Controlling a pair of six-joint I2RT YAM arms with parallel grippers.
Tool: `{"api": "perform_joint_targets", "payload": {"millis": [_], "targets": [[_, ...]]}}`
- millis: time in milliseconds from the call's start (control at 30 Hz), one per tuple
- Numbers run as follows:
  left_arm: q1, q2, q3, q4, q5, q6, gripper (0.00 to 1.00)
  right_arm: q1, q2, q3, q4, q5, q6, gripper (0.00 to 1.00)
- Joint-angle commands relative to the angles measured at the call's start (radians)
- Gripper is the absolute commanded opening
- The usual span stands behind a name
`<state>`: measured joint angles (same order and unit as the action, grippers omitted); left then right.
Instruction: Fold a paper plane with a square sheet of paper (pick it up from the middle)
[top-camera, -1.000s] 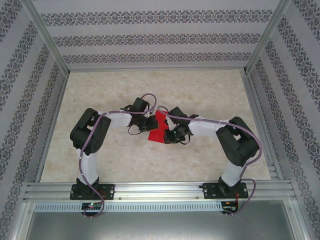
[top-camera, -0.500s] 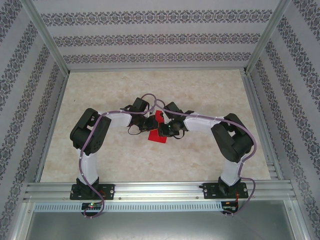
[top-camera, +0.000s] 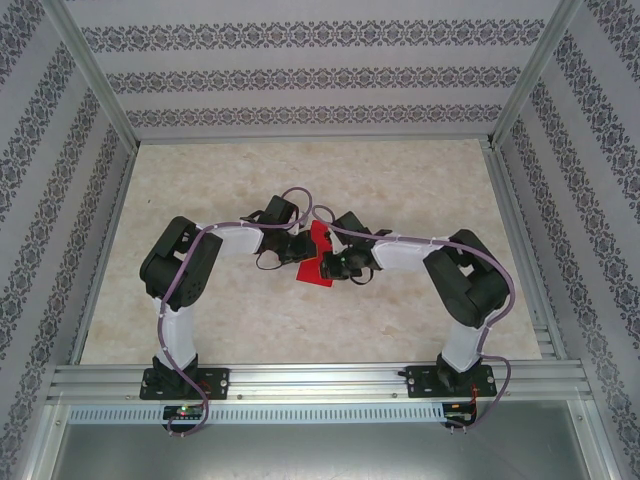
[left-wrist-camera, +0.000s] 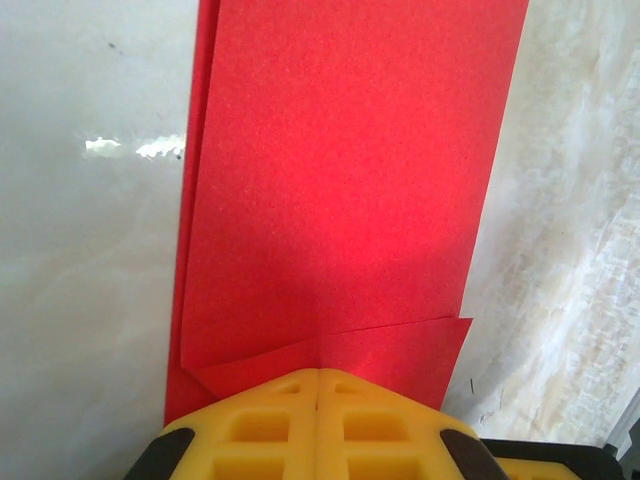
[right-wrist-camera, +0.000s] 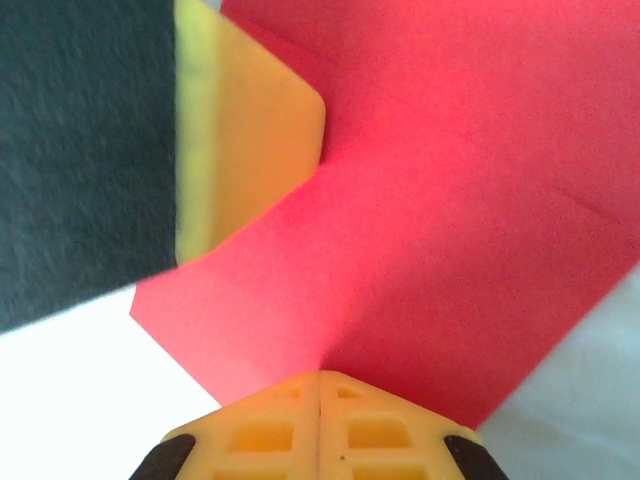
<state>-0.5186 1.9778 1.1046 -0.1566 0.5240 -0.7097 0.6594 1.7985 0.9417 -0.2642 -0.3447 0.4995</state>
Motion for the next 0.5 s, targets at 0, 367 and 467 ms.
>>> {"api": "perform_joint_targets", "payload": {"millis": [0, 367, 467], "targets": [[-0.004, 0.087, -0.054, -0.077, -0.143, -0.008, 0.06, 0.021, -0.029, -0.094, -0.138, -0.023, -0.015, 0.05], [-0.005, 0.082, -0.048, -0.074, -0.128, 0.002, 0.07, 0.000, -0.106, -0.034, 0.004, 0.016, 0.060, 0.05], [-0.004, 0.078, -0.050, -0.069, -0.120, 0.004, 0.07, 0.000, -0.100, -0.011, 0.038, 0.038, 0.083, 0.05]]}}
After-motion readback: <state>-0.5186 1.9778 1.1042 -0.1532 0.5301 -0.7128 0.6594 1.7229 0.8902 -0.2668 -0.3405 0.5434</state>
